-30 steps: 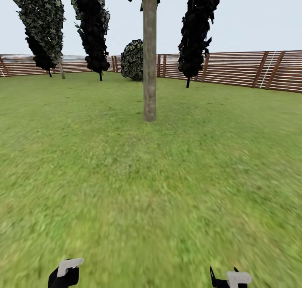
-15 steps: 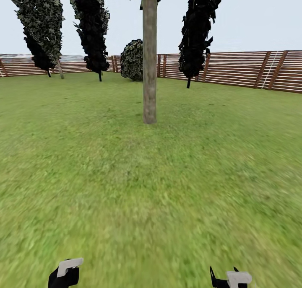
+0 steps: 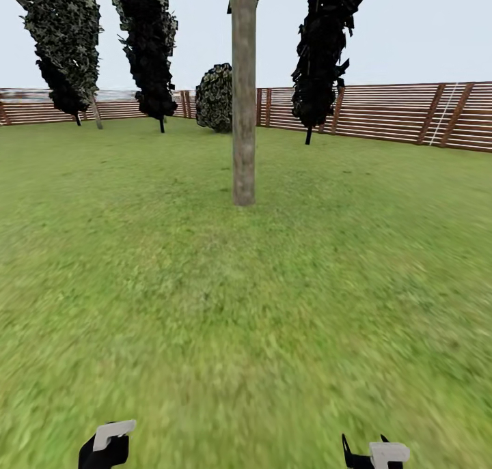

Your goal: In the garden, pick up the pesticide atomizer on the floor and spray pesticide onto both trees until each tree trunk is fully covered.

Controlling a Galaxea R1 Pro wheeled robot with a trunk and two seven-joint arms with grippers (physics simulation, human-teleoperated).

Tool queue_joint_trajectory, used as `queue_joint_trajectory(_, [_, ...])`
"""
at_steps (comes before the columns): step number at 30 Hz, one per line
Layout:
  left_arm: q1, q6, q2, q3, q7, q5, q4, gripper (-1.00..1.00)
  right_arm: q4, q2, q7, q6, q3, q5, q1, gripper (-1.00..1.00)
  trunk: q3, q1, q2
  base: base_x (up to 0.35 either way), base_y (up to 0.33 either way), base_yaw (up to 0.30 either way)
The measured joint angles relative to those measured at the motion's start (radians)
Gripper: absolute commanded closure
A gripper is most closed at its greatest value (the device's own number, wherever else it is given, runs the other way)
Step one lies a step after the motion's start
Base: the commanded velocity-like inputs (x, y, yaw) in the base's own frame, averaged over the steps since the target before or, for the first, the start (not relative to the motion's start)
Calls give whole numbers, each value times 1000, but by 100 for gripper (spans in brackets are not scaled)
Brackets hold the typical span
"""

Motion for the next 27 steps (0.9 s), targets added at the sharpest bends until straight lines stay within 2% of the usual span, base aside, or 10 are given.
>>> queue_joint_trajectory(27, [0, 0, 0, 0, 0, 0, 0, 100, 0, 0, 0, 0, 1, 0, 0, -100, 0, 0, 0, 339, 0, 0])
